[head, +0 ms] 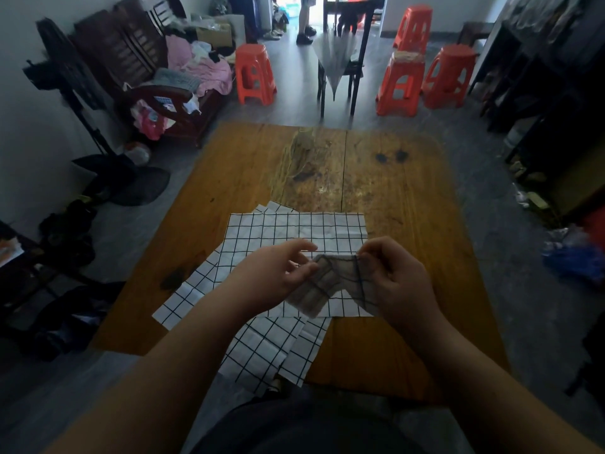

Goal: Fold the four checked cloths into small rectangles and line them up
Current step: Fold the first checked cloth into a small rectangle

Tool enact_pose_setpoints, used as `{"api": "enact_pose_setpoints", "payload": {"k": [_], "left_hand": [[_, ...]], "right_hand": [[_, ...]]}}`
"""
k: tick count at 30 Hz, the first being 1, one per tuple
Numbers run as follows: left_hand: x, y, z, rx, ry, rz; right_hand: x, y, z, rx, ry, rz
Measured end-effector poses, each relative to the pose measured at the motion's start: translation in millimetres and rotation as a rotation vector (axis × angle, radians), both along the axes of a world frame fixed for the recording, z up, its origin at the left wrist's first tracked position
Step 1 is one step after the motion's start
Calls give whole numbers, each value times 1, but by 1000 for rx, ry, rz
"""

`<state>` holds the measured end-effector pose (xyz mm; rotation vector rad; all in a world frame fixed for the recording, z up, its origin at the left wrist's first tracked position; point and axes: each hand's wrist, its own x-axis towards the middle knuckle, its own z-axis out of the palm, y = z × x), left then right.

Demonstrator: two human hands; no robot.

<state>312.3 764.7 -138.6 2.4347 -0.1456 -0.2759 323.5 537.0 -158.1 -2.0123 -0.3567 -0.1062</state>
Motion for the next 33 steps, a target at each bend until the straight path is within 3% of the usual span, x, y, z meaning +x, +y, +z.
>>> {"api": "enact_pose_setpoints", "payload": {"k": [7,9,12,18,28,30,33], "left_hand": [[9,-9,2,44,-49,-46],[11,-11,2,111,-37,-64],[10,-14,4,204,8,-122],[12,-19,7,310,-50,-167],[11,0,4,228,-11,-85],[10,-1,5,148,15,-55],[10,-4,9,-118,28,63]], "right_hand": [[3,-6,2,-27,65,-13],[5,-10,4,-178,68,-4],[6,-8,7,-522,-85,83],[7,12,7,-694,-164,203],[13,-18,-8,-261,72,95],[10,-18,-11,-70,165,103],[10,-21,-18,410,552,131]]}}
